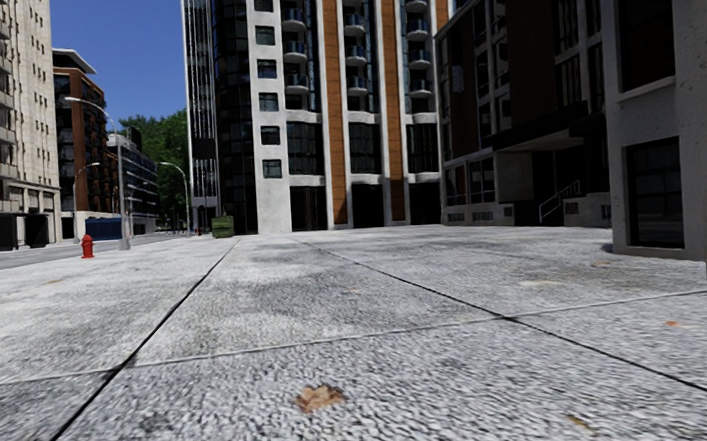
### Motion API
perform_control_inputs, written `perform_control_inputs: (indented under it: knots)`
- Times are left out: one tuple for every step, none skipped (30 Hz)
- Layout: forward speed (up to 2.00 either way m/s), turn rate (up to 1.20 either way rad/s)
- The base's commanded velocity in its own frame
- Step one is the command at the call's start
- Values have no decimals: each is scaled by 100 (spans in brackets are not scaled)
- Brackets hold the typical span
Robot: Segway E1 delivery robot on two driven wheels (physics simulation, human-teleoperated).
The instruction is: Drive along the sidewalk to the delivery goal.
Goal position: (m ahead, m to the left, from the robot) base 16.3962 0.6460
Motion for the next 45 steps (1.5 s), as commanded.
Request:
perform_control_inputs:
  knots:
    - [200,18]
    - [200,18]
    - [200,21]
    - [200,22]
    - [200,23]
    - [200,23]
    - [200,23]
    - [200,23]
    - [200,23]
    - [200,23]
    - [200,23]
    - [200,23]
    - [200,23]
    - [200,23]
    - [200,23]
    - [200,23]
    - [200,23]
    - [200,23]
    - [200,23]
    - [200,23]
    - [200,23]
    - [200,23]
    - [200,23]
    - [200,20]
    - [200,16]
    - [200,16]
    - [200,15]
    - [200,15]
    - [200,15]
    - [200,4]
    - [200,0]
    - [200,0]
    - [200,0]
    - [200,0]
    - [200,0]
    - [200,0]
    - [200,0]
    - [200,0]
    - [200,0]
    - [200,0]
    - [200,0]
    - [200,0]
    - [200,0]
    - [200,0]
    - [200,0]
